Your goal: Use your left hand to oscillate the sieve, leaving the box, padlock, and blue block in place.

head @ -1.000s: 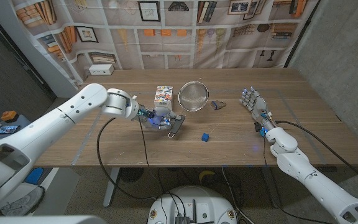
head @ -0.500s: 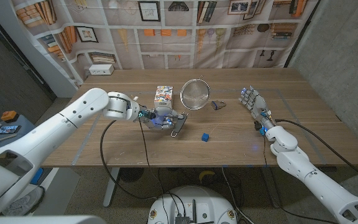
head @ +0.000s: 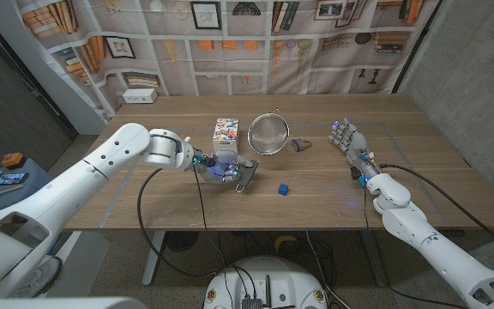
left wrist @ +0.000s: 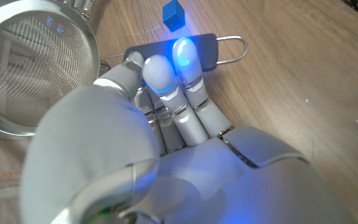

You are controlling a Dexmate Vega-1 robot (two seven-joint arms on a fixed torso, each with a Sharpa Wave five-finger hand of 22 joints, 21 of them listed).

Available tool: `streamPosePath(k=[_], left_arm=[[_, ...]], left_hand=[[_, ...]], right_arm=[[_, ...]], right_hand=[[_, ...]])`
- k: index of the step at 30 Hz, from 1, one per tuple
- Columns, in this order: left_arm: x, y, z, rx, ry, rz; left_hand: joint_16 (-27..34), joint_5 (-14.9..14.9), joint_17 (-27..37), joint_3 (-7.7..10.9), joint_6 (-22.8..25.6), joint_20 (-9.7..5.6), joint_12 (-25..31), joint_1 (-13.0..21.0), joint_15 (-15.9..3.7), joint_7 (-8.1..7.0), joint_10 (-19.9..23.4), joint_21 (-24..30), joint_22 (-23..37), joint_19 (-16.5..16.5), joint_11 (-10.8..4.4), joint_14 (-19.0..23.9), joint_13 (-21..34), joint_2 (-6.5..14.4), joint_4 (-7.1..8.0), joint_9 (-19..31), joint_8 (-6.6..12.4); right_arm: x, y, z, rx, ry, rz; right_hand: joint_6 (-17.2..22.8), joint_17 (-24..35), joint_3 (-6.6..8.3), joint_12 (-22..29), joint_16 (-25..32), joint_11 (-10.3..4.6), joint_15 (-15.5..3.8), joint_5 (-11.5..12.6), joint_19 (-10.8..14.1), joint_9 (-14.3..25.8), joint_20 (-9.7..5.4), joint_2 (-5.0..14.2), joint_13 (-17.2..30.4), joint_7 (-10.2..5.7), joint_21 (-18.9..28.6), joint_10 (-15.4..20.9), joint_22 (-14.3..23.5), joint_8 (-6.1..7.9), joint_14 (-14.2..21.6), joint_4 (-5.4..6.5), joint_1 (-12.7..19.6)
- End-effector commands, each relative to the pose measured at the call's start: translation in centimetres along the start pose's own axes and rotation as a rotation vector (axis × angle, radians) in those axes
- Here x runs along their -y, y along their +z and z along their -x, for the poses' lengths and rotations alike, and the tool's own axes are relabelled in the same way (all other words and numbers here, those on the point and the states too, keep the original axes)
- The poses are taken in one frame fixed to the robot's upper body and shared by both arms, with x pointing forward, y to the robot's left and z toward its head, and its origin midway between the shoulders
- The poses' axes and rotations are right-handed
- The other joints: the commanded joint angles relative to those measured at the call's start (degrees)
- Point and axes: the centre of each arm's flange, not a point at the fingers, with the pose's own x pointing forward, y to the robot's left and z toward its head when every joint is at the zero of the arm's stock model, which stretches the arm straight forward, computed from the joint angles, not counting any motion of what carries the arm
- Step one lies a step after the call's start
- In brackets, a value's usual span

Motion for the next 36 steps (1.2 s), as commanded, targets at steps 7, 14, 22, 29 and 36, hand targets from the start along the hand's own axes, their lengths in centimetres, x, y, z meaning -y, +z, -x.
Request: streamPosePath(k=[7, 14, 22, 29, 36], left_arm=[[0.0, 0.1, 0.6, -0.077, 0.062, 0.047], [-0.2, 0.3, 1.0, -0.128, 0.111, 0.077], [-0.3, 0.3, 1.3, -0.158, 0.143, 0.126], [-0.2, 0.2, 1.4, -0.177, 0.153, 0.161], [-0.2, -0.2, 1.5, -0.19, 0.169, 0.212]], left_hand=[[-0.11, 0.23, -0.13, 0.04, 0.48, -4.05, 0.41, -0.06, 0.02, 0.32, 7.06, -0.22, 0.02, 0.08, -7.1, 0.08, 1.08, 0.32, -0.01, 0.34, 0.41], [-0.15, 0.3, -0.29, 0.07, 0.52, -4.05, 0.43, 0.0, 0.02, 0.34, 7.33, -0.25, 0.0, 0.14, -6.81, 0.16, 1.09, 0.29, -0.04, 0.35, 0.4], [-0.35, 0.38, -0.74, 0.08, 0.37, -4.08, 0.48, 0.21, 0.01, 0.52, 7.29, -0.3, 0.0, 0.23, -6.8, 0.06, 1.37, 0.21, -0.1, 0.38, 0.31], [-0.05, 0.46, -0.53, 0.15, 0.29, -4.07, 0.43, 0.31, 0.01, 0.6, 7.28, -0.32, 0.0, 0.24, -6.96, 0.2, 1.43, 0.22, -0.08, 0.44, 0.27], [-0.02, 0.56, -0.7, 0.14, 0.24, -4.07, 0.76, 0.43, 0.0, 0.61, 7.54, -0.35, 0.01, 0.31, -6.87, 0.26, 2.05, 0.13, -0.08, 0.51, 0.27]], right_arm=[[-0.1, -0.2, -0.6, 0.007, -0.002, -0.006], [-0.1, -0.4, -0.7, 0.008, -0.011, -0.013], [-0.1, -0.4, -0.9, 0.016, -0.018, -0.009], [-0.2, -0.4, -0.9, 0.016, -0.022, -0.01], [-0.3, -0.5, -0.9, 0.016, -0.025, -0.013]], right_hand=[[0.27, 0.3, 0.07, 0.53, 0.48, -0.4, -0.61, 0.0, 0.34, 0.17, -0.7, 0.05, 0.07, 0.35, 0.34, 0.97, 0.16, 0.13, 0.21, -0.26, -0.46], [0.17, 0.2, 0.23, 0.61, 0.43, -0.45, -1.2, 0.04, 0.41, 0.17, -1.21, 0.04, 0.04, 0.91, 0.35, 1.38, 0.15, 0.1, 0.34, -0.31, -0.51], [0.24, 0.12, 0.33, 0.63, 0.34, -0.59, -1.29, 0.06, 0.44, 0.16, -1.32, 0.0, 0.02, 1.01, 0.34, 1.58, 0.14, 0.13, 0.34, -0.3, -0.61], [0.42, 0.06, 0.42, 0.63, 0.31, -0.6, -1.31, 0.07, 0.39, 0.16, -1.41, -0.01, 0.01, 0.96, 0.31, 1.72, 0.14, 0.21, 0.44, -0.3, -0.68], [0.53, -0.01, 0.5, 0.57, 0.24, -0.64, -1.28, 0.08, 0.37, 0.16, -1.45, -0.07, 0.0, 1.02, 0.29, 1.75, 0.14, 0.24, 0.44, -0.3, -0.79]])
